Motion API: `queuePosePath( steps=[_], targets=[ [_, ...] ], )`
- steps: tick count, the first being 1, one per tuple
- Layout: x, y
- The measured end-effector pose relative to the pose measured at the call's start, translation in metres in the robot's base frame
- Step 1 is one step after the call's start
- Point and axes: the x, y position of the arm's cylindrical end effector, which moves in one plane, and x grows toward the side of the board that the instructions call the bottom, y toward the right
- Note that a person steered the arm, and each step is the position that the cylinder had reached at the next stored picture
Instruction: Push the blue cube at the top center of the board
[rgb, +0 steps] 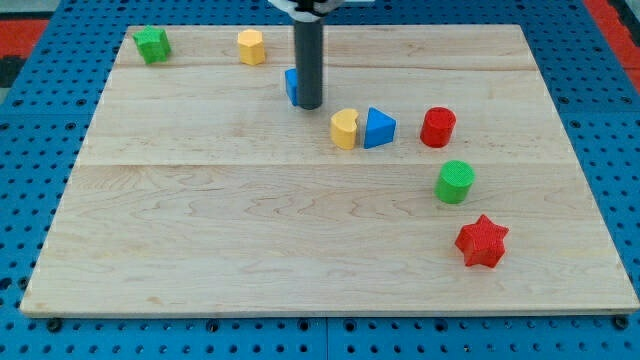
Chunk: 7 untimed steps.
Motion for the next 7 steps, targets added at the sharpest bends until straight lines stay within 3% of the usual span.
queuePosePath(
  steps=[2, 7],
  targets=[
    [-0.008, -0.036],
    [-0.081, 0.053]
  ],
)
